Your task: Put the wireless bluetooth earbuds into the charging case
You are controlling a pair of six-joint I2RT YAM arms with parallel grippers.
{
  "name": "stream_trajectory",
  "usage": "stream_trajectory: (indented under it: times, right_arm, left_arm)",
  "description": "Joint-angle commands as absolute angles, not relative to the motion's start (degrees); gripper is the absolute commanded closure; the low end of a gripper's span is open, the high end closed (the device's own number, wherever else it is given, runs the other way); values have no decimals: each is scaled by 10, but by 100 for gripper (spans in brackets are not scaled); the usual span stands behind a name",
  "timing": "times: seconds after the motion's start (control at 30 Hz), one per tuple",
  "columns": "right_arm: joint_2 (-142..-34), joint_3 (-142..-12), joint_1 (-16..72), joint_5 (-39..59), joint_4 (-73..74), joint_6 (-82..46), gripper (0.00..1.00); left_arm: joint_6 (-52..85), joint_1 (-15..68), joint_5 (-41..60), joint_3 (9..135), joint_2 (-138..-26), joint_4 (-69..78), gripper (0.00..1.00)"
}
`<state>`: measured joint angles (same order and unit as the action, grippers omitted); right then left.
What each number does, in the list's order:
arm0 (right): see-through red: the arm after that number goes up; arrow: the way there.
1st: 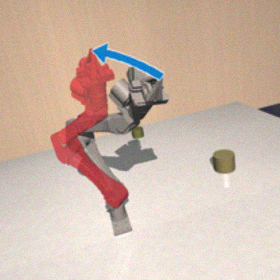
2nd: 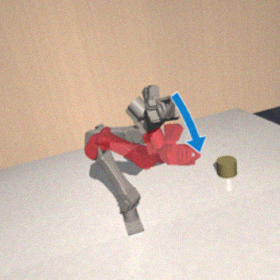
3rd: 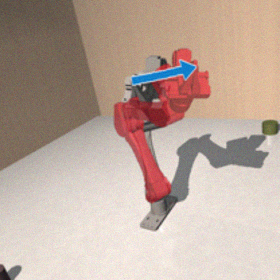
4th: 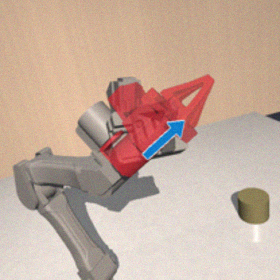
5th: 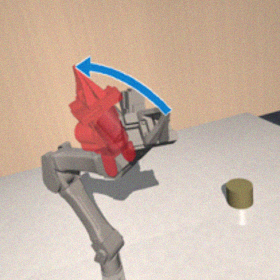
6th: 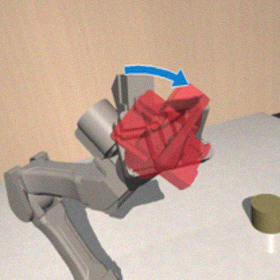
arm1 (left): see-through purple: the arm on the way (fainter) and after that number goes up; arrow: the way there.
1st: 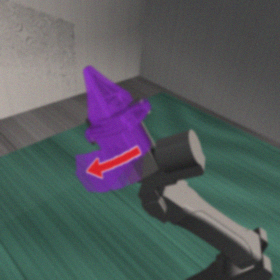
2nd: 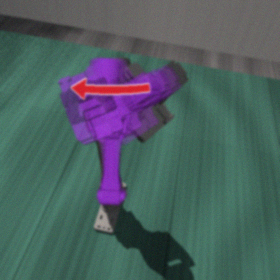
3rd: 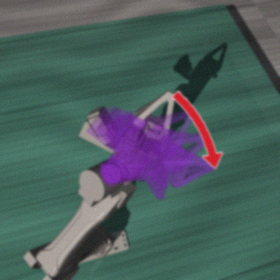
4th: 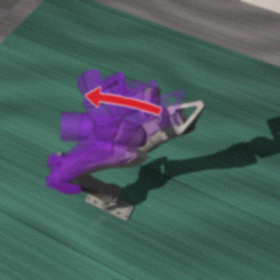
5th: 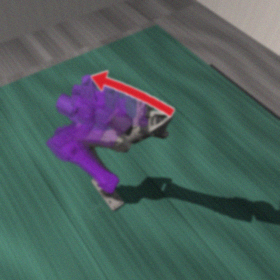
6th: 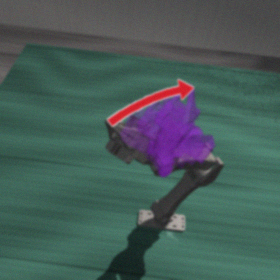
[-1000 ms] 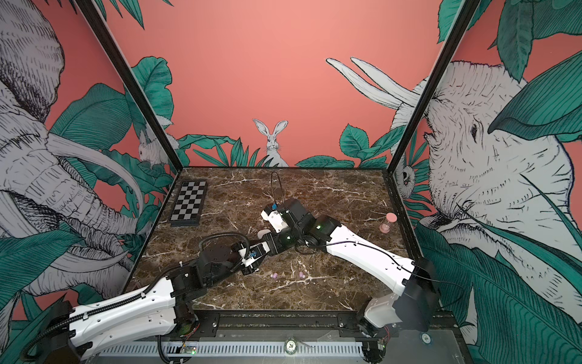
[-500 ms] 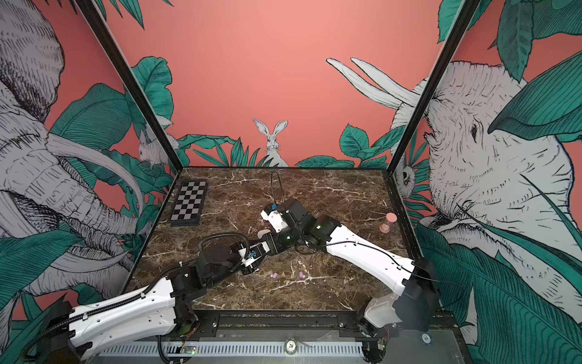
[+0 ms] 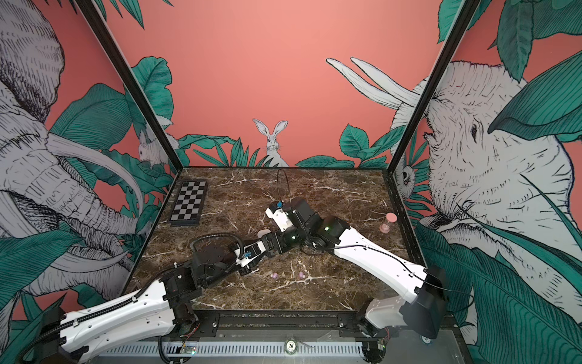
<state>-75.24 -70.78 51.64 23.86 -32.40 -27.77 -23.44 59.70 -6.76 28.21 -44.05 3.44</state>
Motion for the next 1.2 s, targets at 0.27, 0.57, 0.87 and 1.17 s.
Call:
stream_trajectory:
  times: [0.27,0.57,0.87,1.17]
  right_arm:
    - [-584,-615,472,175,-215,-219,2]
    - [-494,-511,473,199,-151,-98,2]
    - [-511,-483,524,182,-154,-32,2]
    - [-533,-458,594,162,-122,7,2]
  left_arm:
    - [-121,593,64,354,-410,-166,100]
    - [-85,586,182,351,-415,-171,100]
    - [-70,543,295,368,-464,-158,100]
    - [-64,541,296,364,-464,-156,100]
